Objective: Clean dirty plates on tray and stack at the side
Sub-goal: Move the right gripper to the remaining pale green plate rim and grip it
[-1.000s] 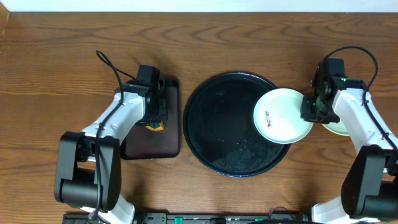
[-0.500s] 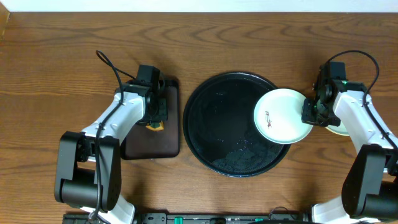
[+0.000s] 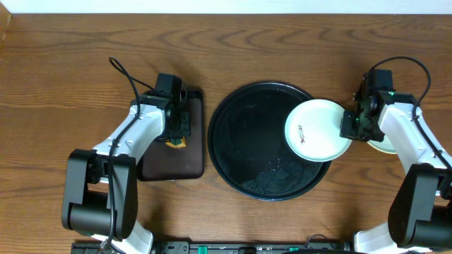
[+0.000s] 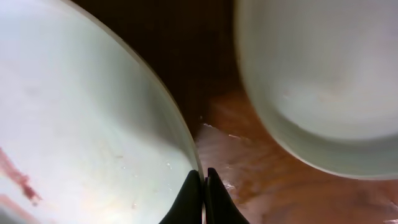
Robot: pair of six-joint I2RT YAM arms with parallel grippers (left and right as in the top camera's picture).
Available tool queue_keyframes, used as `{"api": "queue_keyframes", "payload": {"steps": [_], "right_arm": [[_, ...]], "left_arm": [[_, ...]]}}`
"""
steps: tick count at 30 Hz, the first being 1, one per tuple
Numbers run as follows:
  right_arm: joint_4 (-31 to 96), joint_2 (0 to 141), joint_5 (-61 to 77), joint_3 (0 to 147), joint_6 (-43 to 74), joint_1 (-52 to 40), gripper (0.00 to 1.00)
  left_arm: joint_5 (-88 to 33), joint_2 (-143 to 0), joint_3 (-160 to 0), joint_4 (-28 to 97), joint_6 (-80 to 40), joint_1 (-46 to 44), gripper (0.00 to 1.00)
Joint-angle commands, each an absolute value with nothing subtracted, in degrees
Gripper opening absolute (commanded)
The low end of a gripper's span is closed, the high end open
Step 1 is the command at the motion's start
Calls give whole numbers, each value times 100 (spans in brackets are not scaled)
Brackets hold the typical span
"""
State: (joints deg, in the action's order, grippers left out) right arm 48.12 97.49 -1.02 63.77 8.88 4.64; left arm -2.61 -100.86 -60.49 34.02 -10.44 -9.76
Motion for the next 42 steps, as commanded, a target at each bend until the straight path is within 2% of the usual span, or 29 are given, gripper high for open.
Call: {"api": "queue_keyframes", "payload": {"steps": [1,4,10,13,24,25,26,32,39,42], "right_arm": [[4678,9762,1013,6342,762,471,1],[4545,9762,1428,6342,718,368,1],[4285,9762,1422,6340,762,-82,1],[4062,9762,954,6296,1367,-384,1],[3068,9762,521,5636,2316,-1100,1],[2974,9762,515,5592,2285,-1135,12],[2991,9754,587,5675,1841,-1129,35],[3398,9749,648,6320,373,-1004,38],[3072,9955,666,6357,-239,-972,29],[2836,10235,626,6357,-246,-980,31]], "left_arm": [[-189,-10123,-6010,3389,-989,-967,9],[-189,-10123,-6010,3378,-989,-967,8],[-189,-10123,-6010,3367,-989,-967,8],[-189,-10123,-6010,3367,-989,-967,8],[-189,-10123,-6010,3367,-989,-967,8],[-189,-10123,-6010,3367,-989,-967,8],[-189,-10123,-6010,3367,-989,-967,8],[-189,-10123,-6010,3350,-989,-967,8],[-189,-10125,-6010,3328,-989,-967,8],[-189,-10125,-6010,3328,-989,-967,8]]}}
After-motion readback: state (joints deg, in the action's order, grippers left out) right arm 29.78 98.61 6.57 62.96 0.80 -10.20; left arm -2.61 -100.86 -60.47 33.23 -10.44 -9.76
